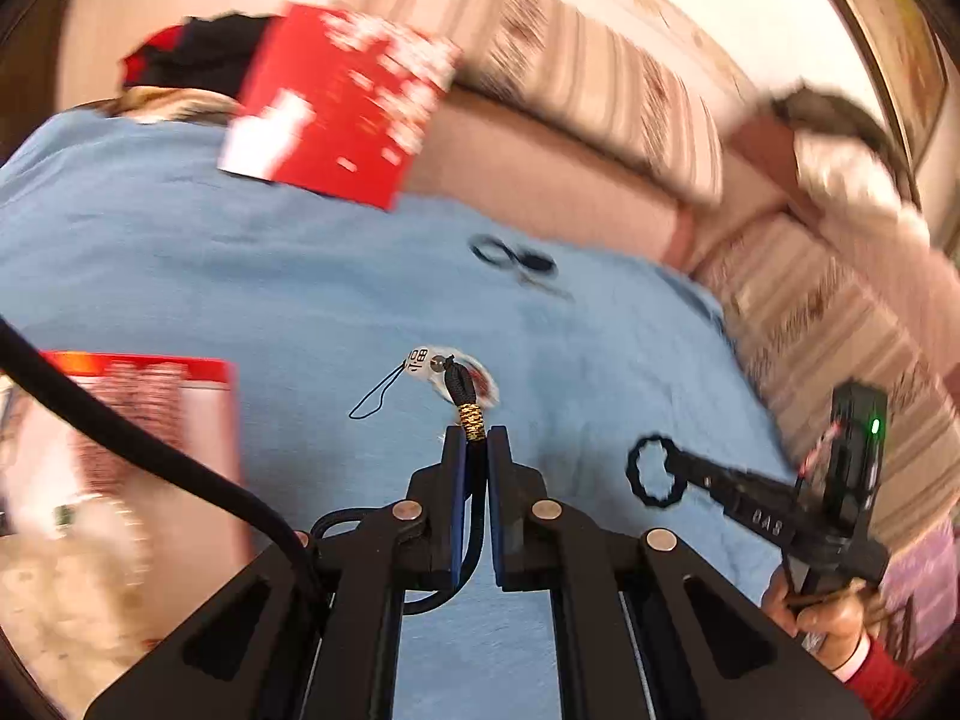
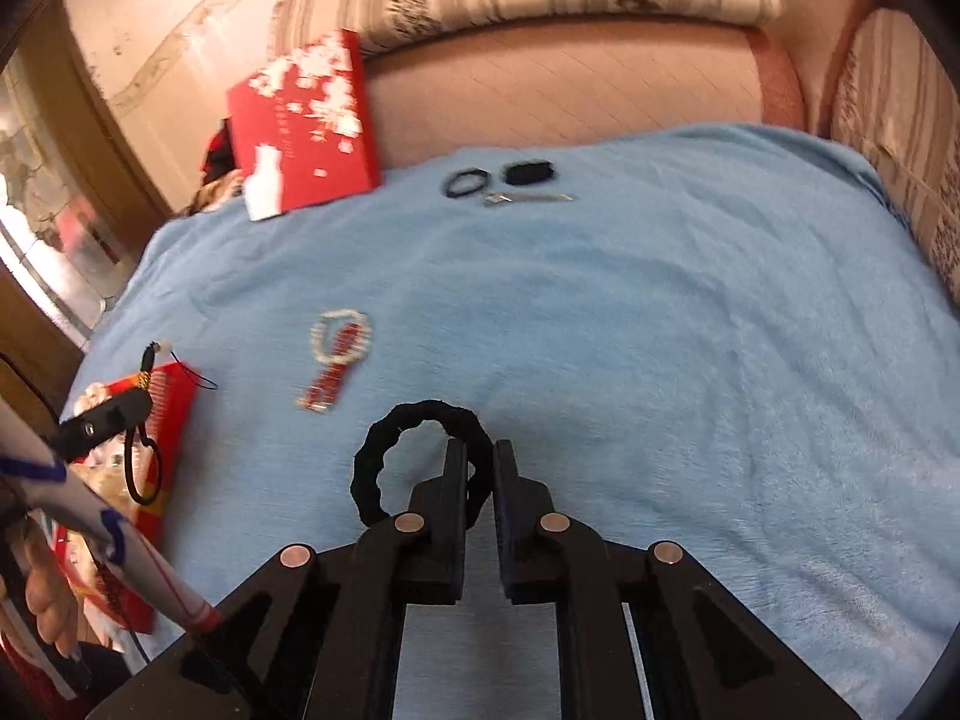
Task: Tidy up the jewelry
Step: 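Carry the hair tie and black cord into the white tray and open both tools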
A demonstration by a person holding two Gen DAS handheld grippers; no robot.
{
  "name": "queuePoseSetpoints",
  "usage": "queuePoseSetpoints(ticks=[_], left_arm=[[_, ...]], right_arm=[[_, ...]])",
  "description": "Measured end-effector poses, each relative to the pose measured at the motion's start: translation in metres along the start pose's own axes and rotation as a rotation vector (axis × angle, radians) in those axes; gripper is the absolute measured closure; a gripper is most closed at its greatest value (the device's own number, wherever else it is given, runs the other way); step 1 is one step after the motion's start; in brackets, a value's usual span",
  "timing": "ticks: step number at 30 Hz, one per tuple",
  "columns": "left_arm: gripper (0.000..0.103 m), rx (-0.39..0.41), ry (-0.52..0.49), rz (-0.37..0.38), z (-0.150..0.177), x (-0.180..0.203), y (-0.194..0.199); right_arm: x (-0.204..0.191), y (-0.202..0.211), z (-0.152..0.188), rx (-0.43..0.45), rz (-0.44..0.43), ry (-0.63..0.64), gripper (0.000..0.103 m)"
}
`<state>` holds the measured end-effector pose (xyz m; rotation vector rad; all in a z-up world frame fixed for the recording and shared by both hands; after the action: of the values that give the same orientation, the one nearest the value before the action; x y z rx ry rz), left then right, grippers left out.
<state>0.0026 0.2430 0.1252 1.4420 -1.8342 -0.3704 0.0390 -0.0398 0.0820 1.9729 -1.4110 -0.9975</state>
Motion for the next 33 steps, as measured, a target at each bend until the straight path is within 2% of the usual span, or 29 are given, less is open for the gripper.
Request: queuePoseSetpoints(ticks=[3, 7, 11, 17, 22, 29, 33], left_arm=[[0.097, 0.068, 0.065, -0.011, -0.005, -0.029, 0.034], [0.097, 0.151, 0.164, -0.067, -0.004, -0.082, 0.080], [0.097, 0.154, 0.242, -0.128, 0.002, -0.127, 0.095], [0.097, 0.077, 0.284, -0.238, 0.009, -0.174, 0.082], [0.097, 0.037, 0.296, -0.272, 0.008, -0.194, 0.063], [0.096, -0.003, 0.358, -0.306, 0.007, -0.214, 0.035], [0.096, -0.026, 0.336, -0.342, 0.006, -0.212, 0.026]], right_arm=[[-0.033, 0.007, -0.006, 0.008, -0.042, 0.034, 0.094], [-0.083, 0.007, -0.011, -0.001, -0.104, 0.079, 0.094], [-0.140, -0.003, -0.012, -0.024, -0.165, 0.130, 0.094], [-0.216, -0.026, -0.002, -0.074, -0.219, 0.212, 0.094], [-0.265, -0.052, 0.013, -0.121, -0.221, 0.301, 0.094], [-0.293, -0.088, 0.032, -0.155, -0.131, 0.407, 0.094], [-0.295, -0.104, 0.035, -0.167, -0.096, 0.429, 0.094]])
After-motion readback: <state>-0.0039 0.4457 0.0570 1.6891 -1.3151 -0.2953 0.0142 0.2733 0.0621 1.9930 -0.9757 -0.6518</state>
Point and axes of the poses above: each gripper's, at about its wrist camera, not at the fingertips, and y roughly against the way its jaws point, x to its right, z to its underside, the point moved 1 cm from there along -y, roughly the way its jaws point, and after that the axes turned 3 degrees about -y, right-handed, at the moved point
